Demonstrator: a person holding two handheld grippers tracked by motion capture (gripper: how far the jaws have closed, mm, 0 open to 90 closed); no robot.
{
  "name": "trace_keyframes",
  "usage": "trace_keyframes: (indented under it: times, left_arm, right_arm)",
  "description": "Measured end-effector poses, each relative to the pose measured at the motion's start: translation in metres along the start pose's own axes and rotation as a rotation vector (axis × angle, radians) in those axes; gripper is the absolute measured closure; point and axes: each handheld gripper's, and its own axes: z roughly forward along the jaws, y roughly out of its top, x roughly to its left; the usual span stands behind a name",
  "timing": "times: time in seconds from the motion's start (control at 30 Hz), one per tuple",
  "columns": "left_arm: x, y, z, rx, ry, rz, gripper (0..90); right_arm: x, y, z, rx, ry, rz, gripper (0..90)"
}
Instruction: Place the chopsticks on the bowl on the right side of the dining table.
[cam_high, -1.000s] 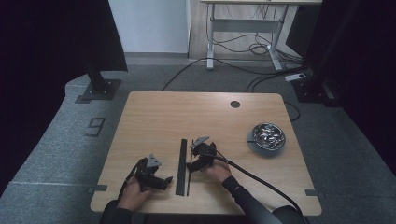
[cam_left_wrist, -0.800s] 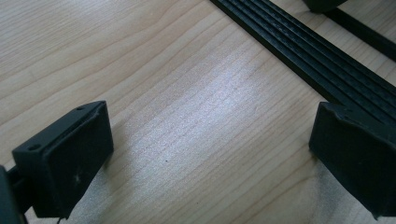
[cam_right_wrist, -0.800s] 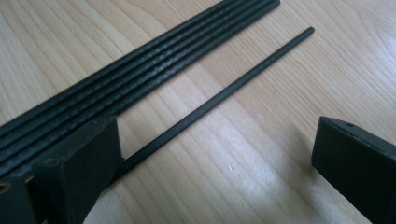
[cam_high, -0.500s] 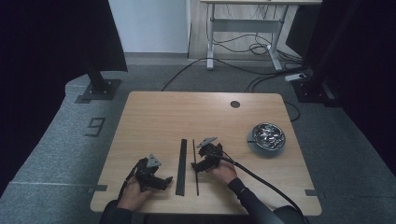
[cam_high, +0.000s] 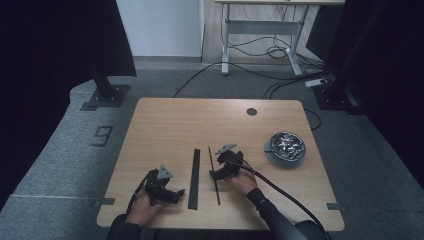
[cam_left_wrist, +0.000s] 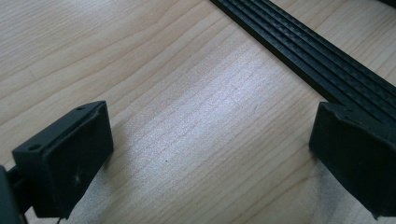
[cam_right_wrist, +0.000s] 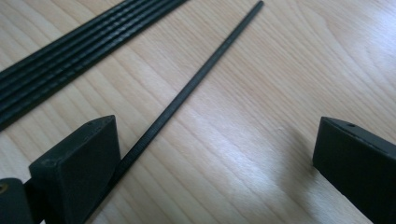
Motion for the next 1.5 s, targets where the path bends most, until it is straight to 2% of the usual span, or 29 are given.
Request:
trace_keyframes:
  times: [0.1,0.27,0.5,1.0,1.33,1.5]
  left_arm:
    - [0.000,0.000,0.000,-0.002,0.000,-0.002,0.0]
    - [0.000,0.000,0.000,0.000,0.000,-0.001,0.0]
    - [0.000,0.000,0.000,0.000,0.000,-0.001,0.0]
    - [0.000,0.000,0.000,-0.001,0.000,0.000,0.0]
    - [0.000,0.000,0.000,-0.001,0.000,-0.001,0.0]
    - [0.000,0.000,0.000,-0.001,0.000,-0.001,0.0]
  right_arm:
    - [-0.003,0.002,0.002,-0.013,-0.010,0.007,0.7]
    - [-0.013,0.003,0.007,-0.024,0.000,0.056,0.4]
    - [-0.021,-0.002,0.002,-0.016,-0.029,0.062,0.4]
    - [-0.049,-0.033,-0.023,-0.011,-0.079,0.105,0.4]
    - [-0.062,-0.059,-0.043,-0.007,-0.089,0.138,0.6]
    - [-0.063,-0.070,-0.052,-0.006,-0.101,0.142,0.9]
